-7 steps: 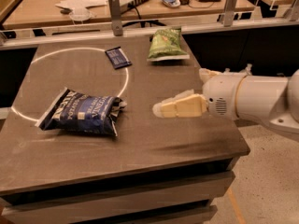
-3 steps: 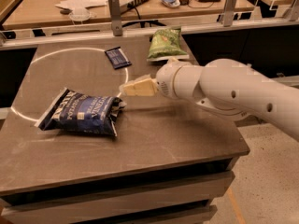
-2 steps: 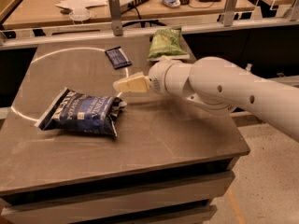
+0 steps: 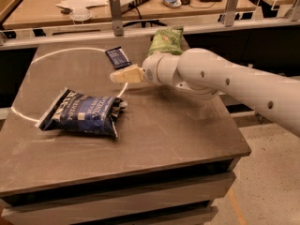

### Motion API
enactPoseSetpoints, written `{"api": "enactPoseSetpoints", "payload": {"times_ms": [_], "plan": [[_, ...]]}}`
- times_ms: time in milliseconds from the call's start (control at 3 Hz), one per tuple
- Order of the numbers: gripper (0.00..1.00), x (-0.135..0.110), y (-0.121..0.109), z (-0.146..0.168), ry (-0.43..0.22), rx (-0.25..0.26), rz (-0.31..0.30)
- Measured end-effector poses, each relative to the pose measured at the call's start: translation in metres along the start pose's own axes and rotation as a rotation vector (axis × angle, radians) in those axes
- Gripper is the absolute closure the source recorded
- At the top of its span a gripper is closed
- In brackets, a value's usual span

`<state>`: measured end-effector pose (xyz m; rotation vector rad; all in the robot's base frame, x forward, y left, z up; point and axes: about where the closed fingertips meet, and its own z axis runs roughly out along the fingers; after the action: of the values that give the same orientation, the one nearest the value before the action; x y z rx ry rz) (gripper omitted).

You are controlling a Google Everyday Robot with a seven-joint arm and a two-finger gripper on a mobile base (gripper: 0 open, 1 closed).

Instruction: Move rxbar blueberry near blue chip bag

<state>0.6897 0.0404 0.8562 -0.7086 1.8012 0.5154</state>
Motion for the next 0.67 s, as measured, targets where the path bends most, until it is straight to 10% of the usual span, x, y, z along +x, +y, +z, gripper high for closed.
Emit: {"api": "enactPoseSetpoints", "payload": {"times_ms": [667], "plan": [[0.00,-0.014,-0.002,0.054,-0.067,-0.021,-0.009]]}}
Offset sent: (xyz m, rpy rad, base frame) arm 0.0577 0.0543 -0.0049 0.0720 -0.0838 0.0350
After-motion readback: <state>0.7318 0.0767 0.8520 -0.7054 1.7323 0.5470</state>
